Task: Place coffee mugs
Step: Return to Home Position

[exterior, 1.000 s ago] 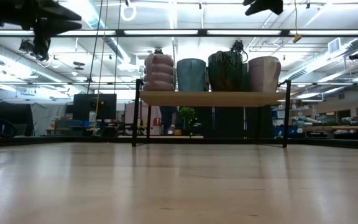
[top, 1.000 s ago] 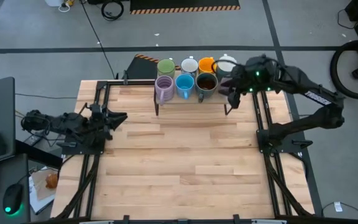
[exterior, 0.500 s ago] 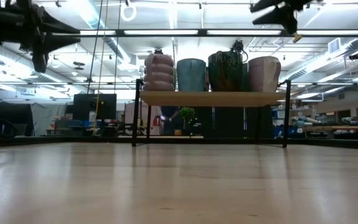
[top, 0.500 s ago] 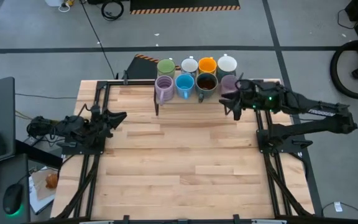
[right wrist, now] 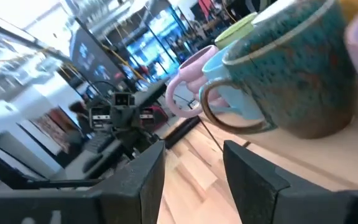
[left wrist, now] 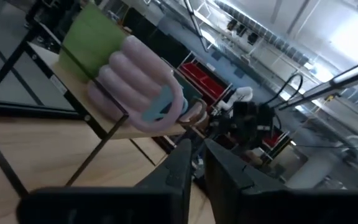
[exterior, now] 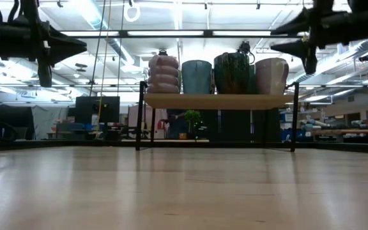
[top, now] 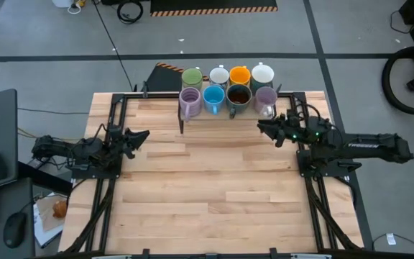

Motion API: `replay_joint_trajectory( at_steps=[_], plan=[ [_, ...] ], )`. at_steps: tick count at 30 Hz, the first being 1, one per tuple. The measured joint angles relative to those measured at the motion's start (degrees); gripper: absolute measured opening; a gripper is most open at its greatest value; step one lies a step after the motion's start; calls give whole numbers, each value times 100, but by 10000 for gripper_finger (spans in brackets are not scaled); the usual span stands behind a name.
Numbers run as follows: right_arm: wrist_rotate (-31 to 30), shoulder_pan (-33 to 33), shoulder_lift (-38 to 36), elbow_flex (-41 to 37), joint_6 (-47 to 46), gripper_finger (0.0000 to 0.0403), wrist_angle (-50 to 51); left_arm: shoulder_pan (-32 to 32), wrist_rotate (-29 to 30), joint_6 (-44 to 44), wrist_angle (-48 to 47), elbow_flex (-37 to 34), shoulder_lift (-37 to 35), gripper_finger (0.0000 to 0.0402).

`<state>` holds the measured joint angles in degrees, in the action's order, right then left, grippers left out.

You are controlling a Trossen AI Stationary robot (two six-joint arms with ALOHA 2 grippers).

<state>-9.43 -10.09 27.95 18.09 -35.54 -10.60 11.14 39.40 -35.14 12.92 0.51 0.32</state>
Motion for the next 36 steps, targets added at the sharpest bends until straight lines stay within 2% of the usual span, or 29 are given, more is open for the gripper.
replay_joint_trajectory(
  at_steps=[3, 7, 11, 14, 20, 26, 28, 31, 34, 36],
  plan=[
    [-26, 0, -250, -520, -120, 167, -549, -11, -15, -205, -3, -2, -4, 36],
    [-394, -2, -519, -1117, -89, 165, -1258, -11, 128, -538, -25, -2, -4, 26],
    [-873, -25, -663, -1683, -13, 164, -2071, -11, 623, -658, -105, -4, -4, 19],
    [-958, -24, -678, -1753, -120, 164, -2069, -11, 1266, -633, -126, -4, 0, 18],
    [-911, -22, -663, -1773, -176, 164, -2210, -11, 2104, -100, -445, -7, 2, 18],
    [-881, -22, -663, -1773, -4, 165, -2279, -9, 2215, 1033, -1000, -7, 4, 18],
    [-830, -22, -663, -1773, 542, 165, -2189, -9, 2251, 1808, -1016, -7, 12, 18],
    [-829, -22, -658, -1773, 2644, 165, -1804, -9, 2247, 2946, -974, -7, 4, 18],
    [-854, -22, -658, -1773, 4253, 165, -1643, -9, 2239, 3557, -951, -9, 4, 18],
    [-855, -22, -658, -1773, 4834, 165, -1634, -9, 2236, 3715, -949, -9, 4, 18]
  ],
)
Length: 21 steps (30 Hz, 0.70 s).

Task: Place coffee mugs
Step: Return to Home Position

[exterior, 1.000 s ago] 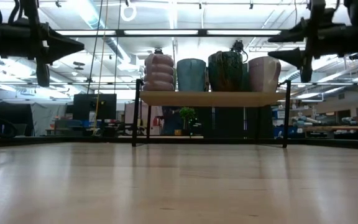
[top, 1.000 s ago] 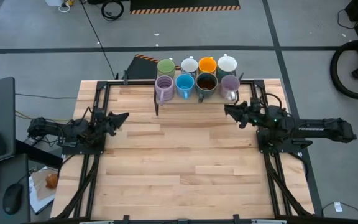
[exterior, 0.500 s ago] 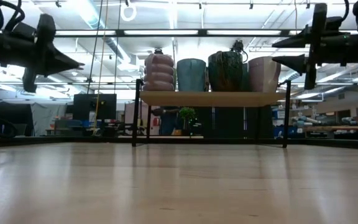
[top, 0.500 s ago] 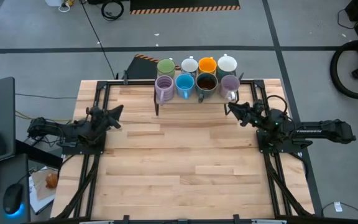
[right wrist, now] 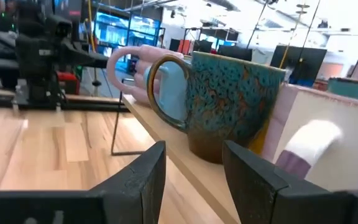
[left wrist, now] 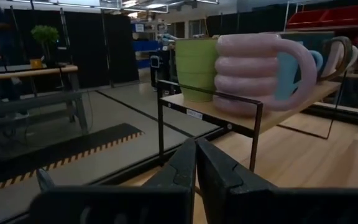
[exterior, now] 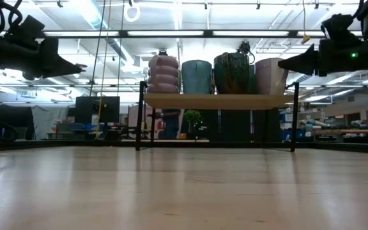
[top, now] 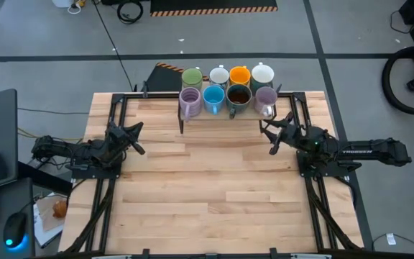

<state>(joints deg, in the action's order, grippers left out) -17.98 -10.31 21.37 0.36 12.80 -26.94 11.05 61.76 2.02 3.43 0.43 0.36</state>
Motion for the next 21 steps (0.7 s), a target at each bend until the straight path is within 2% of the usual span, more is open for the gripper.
replay_joint_trajectory(
  at_steps=[3, 21],
  plan=[
    [1, 0, 0, 0, 213, 165, 0, 0, -4, 13, 2, 0, 0, 18],
    [2, 0, 0, 0, 87, 165, 0, 2, -9, 13, 12, -2, 0, 18]
  ],
)
